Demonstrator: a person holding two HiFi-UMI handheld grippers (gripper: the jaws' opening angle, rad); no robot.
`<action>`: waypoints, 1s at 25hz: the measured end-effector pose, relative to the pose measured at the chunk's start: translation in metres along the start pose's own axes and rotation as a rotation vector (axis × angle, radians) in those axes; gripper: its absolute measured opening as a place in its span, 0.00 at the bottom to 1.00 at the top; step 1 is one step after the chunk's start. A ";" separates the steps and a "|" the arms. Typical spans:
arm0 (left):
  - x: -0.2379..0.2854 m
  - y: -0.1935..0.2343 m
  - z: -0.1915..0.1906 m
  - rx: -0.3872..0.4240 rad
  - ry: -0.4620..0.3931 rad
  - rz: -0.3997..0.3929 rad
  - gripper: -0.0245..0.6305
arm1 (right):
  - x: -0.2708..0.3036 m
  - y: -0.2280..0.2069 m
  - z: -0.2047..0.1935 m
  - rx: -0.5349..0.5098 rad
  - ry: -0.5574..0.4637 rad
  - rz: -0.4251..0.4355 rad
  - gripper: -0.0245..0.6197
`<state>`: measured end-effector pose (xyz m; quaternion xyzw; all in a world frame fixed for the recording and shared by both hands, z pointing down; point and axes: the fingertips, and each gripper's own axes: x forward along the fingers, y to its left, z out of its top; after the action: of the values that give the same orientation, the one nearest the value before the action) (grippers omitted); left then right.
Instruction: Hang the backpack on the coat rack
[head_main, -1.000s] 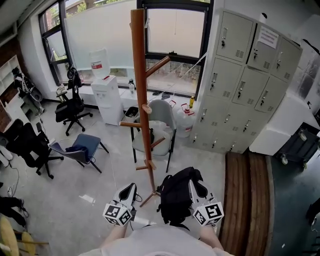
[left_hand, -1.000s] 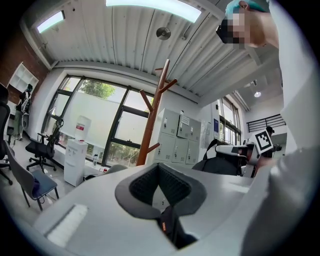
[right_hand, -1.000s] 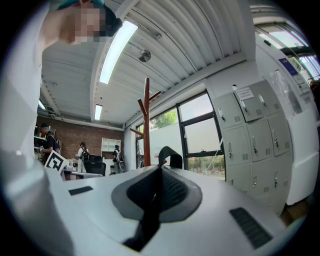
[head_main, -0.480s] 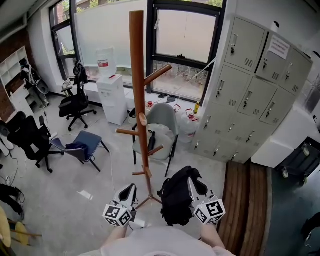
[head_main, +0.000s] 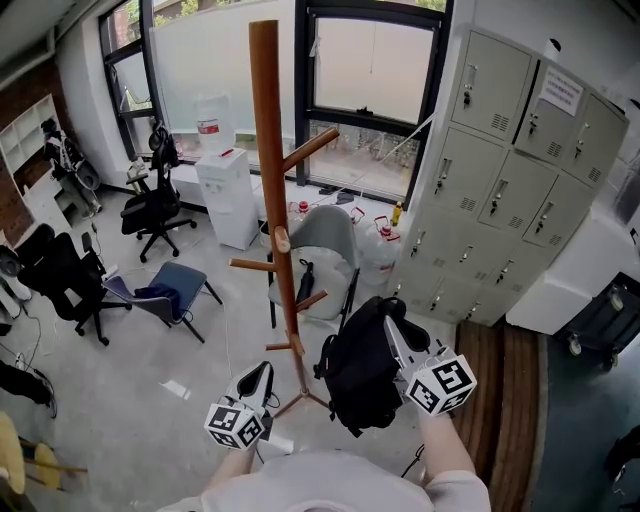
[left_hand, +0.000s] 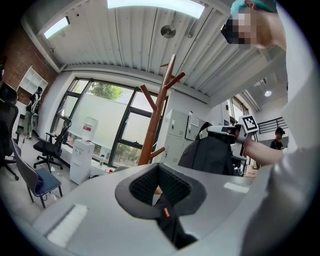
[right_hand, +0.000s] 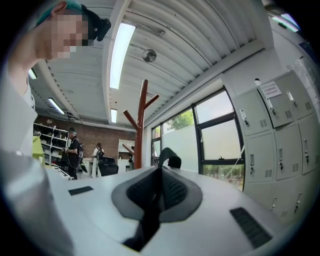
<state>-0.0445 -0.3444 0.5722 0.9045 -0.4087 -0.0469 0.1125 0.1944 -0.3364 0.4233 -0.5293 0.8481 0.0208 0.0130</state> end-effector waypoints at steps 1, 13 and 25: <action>0.001 0.000 0.008 0.021 -0.005 0.008 0.05 | 0.004 -0.002 0.006 -0.003 -0.003 0.000 0.05; 0.007 0.004 0.110 0.200 -0.146 0.001 0.05 | 0.040 -0.016 0.069 -0.020 -0.081 0.010 0.05; 0.013 0.011 0.161 0.191 -0.247 -0.019 0.05 | 0.073 -0.014 0.146 -0.146 -0.109 0.046 0.05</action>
<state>-0.0719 -0.3875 0.4190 0.9024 -0.4133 -0.1197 -0.0255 0.1751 -0.4011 0.2736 -0.5071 0.8544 0.1117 0.0199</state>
